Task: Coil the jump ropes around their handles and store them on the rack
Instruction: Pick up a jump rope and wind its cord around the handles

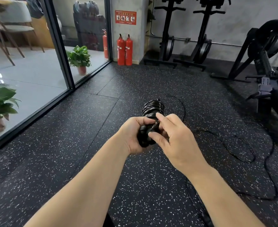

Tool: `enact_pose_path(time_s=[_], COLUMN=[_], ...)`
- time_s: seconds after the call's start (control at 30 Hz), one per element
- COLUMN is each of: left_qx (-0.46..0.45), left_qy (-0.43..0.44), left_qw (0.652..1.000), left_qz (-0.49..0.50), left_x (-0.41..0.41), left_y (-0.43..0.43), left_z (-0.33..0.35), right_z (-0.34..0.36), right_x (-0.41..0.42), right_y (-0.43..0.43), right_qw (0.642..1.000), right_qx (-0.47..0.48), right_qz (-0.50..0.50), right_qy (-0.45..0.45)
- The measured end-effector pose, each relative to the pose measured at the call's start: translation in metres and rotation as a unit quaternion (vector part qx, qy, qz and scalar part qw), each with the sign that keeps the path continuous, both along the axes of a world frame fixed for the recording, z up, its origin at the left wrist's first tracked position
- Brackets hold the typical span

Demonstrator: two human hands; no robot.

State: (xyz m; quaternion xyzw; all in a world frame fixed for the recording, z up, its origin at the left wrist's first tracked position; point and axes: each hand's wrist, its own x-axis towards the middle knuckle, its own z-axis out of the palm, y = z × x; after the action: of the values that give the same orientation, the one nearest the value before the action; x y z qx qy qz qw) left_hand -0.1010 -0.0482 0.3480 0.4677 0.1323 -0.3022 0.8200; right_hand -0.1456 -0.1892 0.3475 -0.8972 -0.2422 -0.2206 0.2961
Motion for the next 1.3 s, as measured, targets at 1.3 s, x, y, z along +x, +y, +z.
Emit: enact_pose_path(time_s=[1.3], left_qx=[0.283], left_qy=[-0.153], left_qw=[0.943], left_qz=[0.089], left_x=[-0.020], left_y=[-0.042], left_z=[-0.003], right_z=[0.032], right_x=[-0.019], right_y=[0.011], right_qw=[0.930], right_qx=[-0.305], right_qz=[-0.159], right_qy=[0.131])
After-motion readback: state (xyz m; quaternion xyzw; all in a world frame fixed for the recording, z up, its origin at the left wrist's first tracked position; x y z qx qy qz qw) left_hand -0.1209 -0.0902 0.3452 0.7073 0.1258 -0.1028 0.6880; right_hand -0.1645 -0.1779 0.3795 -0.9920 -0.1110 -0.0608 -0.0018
